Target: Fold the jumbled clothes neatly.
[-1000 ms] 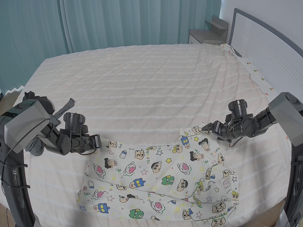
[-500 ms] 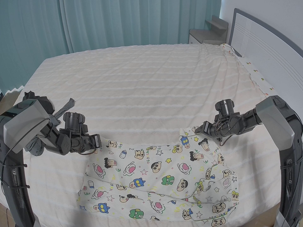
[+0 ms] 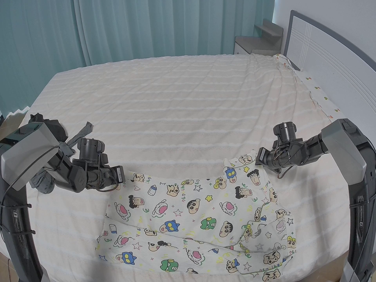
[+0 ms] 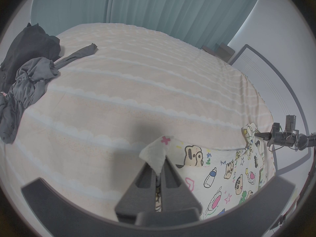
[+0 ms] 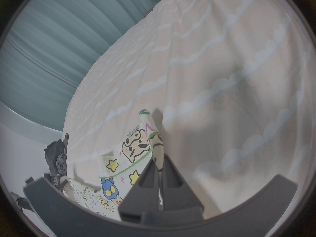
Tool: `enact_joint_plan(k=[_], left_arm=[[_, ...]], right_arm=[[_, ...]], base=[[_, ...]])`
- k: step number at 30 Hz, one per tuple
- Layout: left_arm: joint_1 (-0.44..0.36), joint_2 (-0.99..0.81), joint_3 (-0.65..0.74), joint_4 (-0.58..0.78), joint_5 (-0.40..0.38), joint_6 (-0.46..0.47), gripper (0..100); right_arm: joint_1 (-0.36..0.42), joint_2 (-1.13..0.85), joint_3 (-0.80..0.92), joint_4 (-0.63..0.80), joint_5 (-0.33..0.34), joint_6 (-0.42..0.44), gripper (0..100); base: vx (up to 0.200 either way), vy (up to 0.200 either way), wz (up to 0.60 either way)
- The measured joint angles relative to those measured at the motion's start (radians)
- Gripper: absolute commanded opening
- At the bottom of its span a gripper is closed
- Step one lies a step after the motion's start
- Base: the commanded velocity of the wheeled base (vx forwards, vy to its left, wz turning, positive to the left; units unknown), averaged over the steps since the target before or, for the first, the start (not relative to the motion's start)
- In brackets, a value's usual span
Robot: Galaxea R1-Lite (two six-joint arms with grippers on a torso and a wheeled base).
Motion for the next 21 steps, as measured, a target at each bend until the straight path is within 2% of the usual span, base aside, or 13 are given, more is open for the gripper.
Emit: enact_joint_plan(k=[5, 10, 16, 21], left_arm=[[0.0, -0.01, 0.019, -0.02, 0.005, 0.0, 0], [0.0, -0.016, 0.046, -0.105, 0.012, -0.001, 0], [0.0, -0.019, 0.081, -0.149, 0.022, -0.001, 0], [0.0, -0.024, 0.104, -0.152, 0.02, 0.002, 0]], right_arm=[[-0.013, -0.014, 0.013, -0.046, -0.025, 0.063, 0], [-0.022, -0.038, 0.055, -0.099, -0.02, 0.083, 0], [-0.037, -0.077, 0.122, -0.158, 0.012, 0.084, 0], [-0.04, -0.125, 0.203, -0.187, 0.068, 0.083, 0]], base=[[0.0, 0.0, 0.0], [0.0, 0.0, 0.0], [0.0, 0.0, 0.0], [0.0, 0.0, 0.0]])
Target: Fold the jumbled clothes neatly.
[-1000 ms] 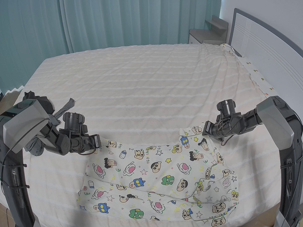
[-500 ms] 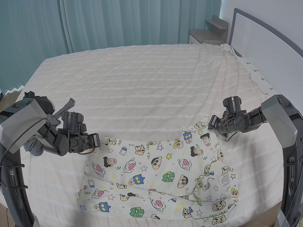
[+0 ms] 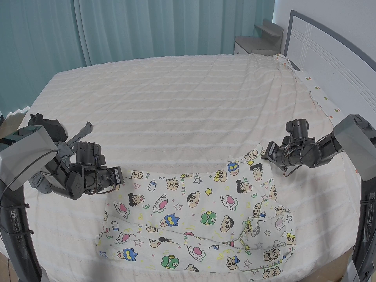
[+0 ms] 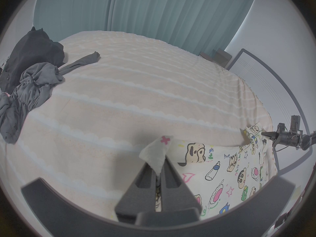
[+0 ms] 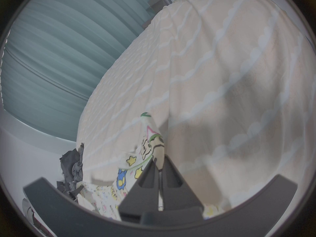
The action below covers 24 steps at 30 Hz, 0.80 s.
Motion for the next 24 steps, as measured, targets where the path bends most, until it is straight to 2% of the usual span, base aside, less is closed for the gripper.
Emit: enact_joint_plan(k=[8, 14, 24], left_arm=[[-0.001, -0.023, 0.024, -0.002, -0.006, 0.003, 0], [-0.001, -0.064, 0.069, -0.003, -0.027, 0.014, 0], [-0.001, -0.127, 0.189, -0.048, -0.071, 0.106, 0]], right_arm=[[-0.01, -0.093, 0.156, -0.052, 0.095, -0.021, 0], [-0.031, -0.161, 0.269, -0.069, 0.167, -0.071, 0], [-0.047, -0.259, 0.443, -0.074, 0.252, -0.16, 0]], base=[[0.0, 0.0, 0.0], [0.0, 0.0, 0.0], [0.0, 0.0, 0.0]])
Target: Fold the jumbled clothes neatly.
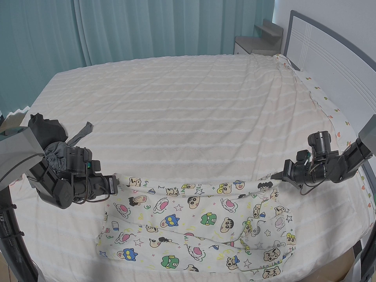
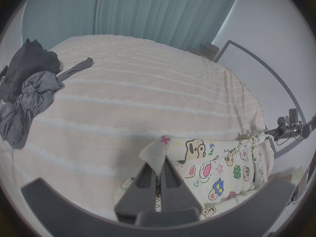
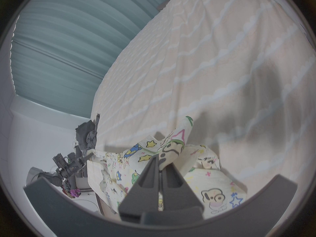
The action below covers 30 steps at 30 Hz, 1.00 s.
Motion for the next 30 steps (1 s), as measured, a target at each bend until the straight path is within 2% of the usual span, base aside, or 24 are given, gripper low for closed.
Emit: enact_joint_plan(k=[10, 22, 30], left_arm=[[0.004, -0.014, 0.134, -0.14, -0.005, 0.098, 0], [0.003, 0.003, 0.292, -0.312, -0.008, 0.115, 0], [0.0, 0.06, 0.383, -0.423, -0.019, 0.137, 0]], right_arm=[[-0.002, -0.076, 0.177, -0.032, 0.042, -0.1, 0], [0.007, -0.095, 0.388, -0.184, 0.066, -0.183, 0], [0.014, -0.076, 0.474, -0.213, 0.069, -0.228, 0]], base=[[0.0, 0.0, 0.0], [0.0, 0.0, 0.0], [0.0, 0.0, 0.0]])
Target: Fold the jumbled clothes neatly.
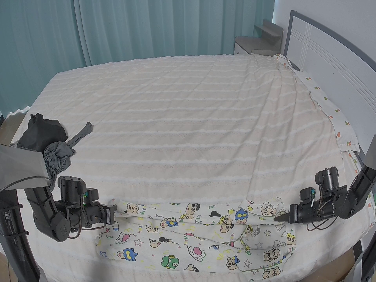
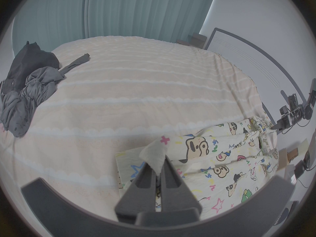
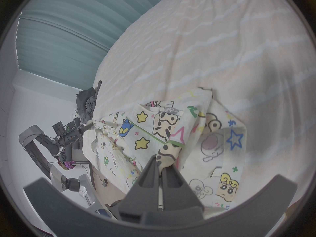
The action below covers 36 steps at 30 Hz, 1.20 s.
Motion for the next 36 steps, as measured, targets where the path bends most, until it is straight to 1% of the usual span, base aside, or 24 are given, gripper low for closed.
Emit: enact_joint_plan(k=[13, 18, 22, 33, 34, 36], left_arm=[[-0.001, 0.122, 0.123, -0.254, -0.001, 0.006, 0], [-0.003, 0.177, 0.173, -0.343, -0.002, 0.028, 0], [-0.005, 0.213, 0.2, -0.383, -0.003, 0.038, 0], [-0.012, 0.246, 0.222, -0.386, -0.017, 0.039, 0], [-0.012, 0.247, 0.222, -0.386, -0.017, 0.038, 100], [-0.012, 0.248, 0.222, -0.386, -0.017, 0.037, 100]], right_arm=[[0.005, 0.038, 0.065, 0.001, -0.003, -0.057, 0], [0.005, 0.056, 0.081, 0.001, -0.003, -0.067, 0], [0.006, 0.07, 0.089, 0.001, -0.005, -0.079, 0], [0.01, 0.088, 0.1, 0.001, -0.009, -0.083, 0], [0.01, 0.089, 0.101, 0.002, -0.009, -0.086, 0], [0.01, 0.089, 0.104, 0.002, -0.01, -0.095, 0]], base=[[0.0, 0.0, 0.0], [0.0, 0.0, 0.0], [0.0, 0.0, 0.0], [0.0, 0.0, 0.0], [0.0, 0.0, 0.0], [0.0, 0.0, 0.0]])
